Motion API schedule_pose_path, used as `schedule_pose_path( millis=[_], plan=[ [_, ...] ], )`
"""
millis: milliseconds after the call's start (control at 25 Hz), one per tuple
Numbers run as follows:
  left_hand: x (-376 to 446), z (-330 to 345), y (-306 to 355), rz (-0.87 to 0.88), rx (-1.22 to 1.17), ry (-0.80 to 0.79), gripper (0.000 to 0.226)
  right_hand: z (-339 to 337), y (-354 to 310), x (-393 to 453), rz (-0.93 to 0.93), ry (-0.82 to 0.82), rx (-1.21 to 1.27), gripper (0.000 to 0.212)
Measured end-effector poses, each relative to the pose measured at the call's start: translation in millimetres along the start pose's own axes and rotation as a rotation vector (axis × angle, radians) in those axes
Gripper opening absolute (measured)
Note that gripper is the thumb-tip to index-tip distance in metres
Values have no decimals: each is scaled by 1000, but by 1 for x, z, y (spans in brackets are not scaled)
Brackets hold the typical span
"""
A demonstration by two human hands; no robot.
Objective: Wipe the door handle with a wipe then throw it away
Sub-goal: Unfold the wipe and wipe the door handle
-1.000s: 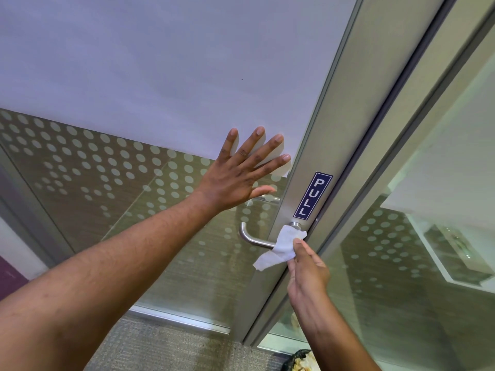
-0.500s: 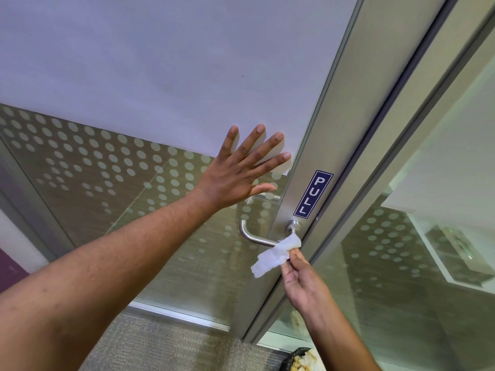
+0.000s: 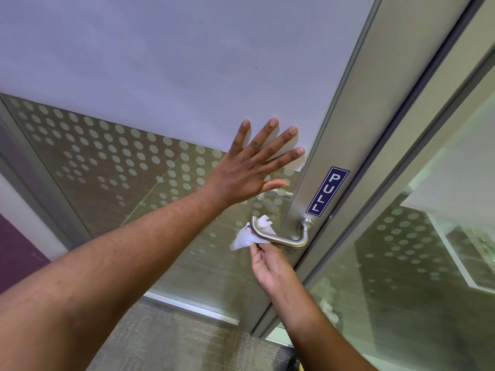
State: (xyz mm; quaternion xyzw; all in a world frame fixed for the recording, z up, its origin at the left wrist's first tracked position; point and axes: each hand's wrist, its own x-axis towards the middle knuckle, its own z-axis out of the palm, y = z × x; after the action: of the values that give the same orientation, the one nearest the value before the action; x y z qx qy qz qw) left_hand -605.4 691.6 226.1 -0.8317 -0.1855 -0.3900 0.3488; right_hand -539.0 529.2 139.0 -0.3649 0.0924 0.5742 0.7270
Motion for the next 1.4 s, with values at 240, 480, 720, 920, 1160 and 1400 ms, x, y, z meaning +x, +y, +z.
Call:
schedule_pose_path(
  millis=[240, 480, 720, 920, 1160, 1400],
  plan=[
    [-2, 2, -1, -5, -8, 12, 86, -26, -2, 2, 36, -84, -26, 29],
    [-2, 5, 0, -7, 7, 6, 87, -24, -8, 4, 26, -137, -66, 30],
    [-2, 5, 0, -8, 12, 0, 87, -12, -5, 7, 15, -162, -54, 31],
    [-3, 6, -2, 9, 23, -17, 86, -45, -22, -10, 25, -208, -79, 26],
    [-5, 3, -4, 21, -2, -47, 85, -66, -63, -25, -102, -111, -69, 23],
    [-10, -44, 33, -222, -264, -148, 70, -82, -87, -50, -137, -130, -82, 25]
  ],
)
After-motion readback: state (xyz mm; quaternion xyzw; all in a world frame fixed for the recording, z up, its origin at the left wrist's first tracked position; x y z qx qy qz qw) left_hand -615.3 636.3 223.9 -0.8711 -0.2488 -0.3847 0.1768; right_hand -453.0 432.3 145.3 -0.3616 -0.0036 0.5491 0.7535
